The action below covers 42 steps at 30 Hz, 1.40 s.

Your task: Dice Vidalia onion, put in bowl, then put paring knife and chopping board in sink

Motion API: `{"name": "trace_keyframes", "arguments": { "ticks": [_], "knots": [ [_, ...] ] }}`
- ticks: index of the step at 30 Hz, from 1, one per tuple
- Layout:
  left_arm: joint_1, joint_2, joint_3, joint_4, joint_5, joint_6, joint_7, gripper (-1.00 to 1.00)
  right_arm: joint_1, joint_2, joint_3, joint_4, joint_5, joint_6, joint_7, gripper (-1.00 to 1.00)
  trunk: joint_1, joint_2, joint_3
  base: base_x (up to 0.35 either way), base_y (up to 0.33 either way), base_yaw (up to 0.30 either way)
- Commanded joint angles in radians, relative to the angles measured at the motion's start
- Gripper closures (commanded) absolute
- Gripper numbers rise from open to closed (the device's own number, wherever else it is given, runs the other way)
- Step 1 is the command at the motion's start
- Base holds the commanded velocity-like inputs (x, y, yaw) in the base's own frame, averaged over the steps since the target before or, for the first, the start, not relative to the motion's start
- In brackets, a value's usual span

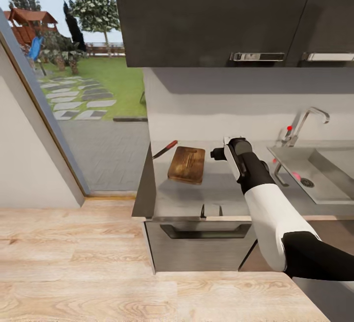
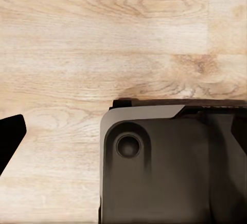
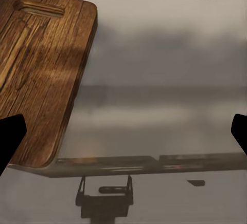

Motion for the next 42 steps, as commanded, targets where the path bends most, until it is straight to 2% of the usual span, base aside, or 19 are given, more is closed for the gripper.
{"name": "trace_keyframes", "arguments": {
  "ticks": [1,26,33,39,42],
  "knots": [
    [0.0,0.0,0.001,-0.001,0.001,-0.002,0.0,-1.0,-0.001,0.0,0.002,-0.001,0.003,0.005,-0.001,-1.0,-0.004,0.006,0.0,0.0,0.0,0.0],
    [0.0,0.0,0.001,0.0,0.001,-0.003,0.0,-1.0,0.0,0.014,0.002,-0.01,0.005,0.006,-0.003,-1.0,-0.099,0.181,0.038,0.0,0.0,0.0],
    [0.0,0.0,0.001,0.0,0.001,-0.003,0.0,-1.0,-0.001,0.014,0.004,-0.016,0.005,0.001,-0.001,-1.0,-0.099,0.181,0.027,0.0,0.0,0.0],
    [0.0,0.0,0.001,-0.002,0.0,-0.004,0.0,-1.0,-0.001,0.017,0.003,-0.018,0.005,-0.07,0.0,-1.0,-0.099,0.181,0.024,0.0,0.0,0.0],
    [0.0,0.0,0.001,-0.002,0.0,-0.004,0.0,-1.0,-0.001,0.028,0.003,-0.018,0.005,-0.09,0.0,-1.0,-0.099,0.181,0.024,0.0,0.0,0.0]
  ]
}}
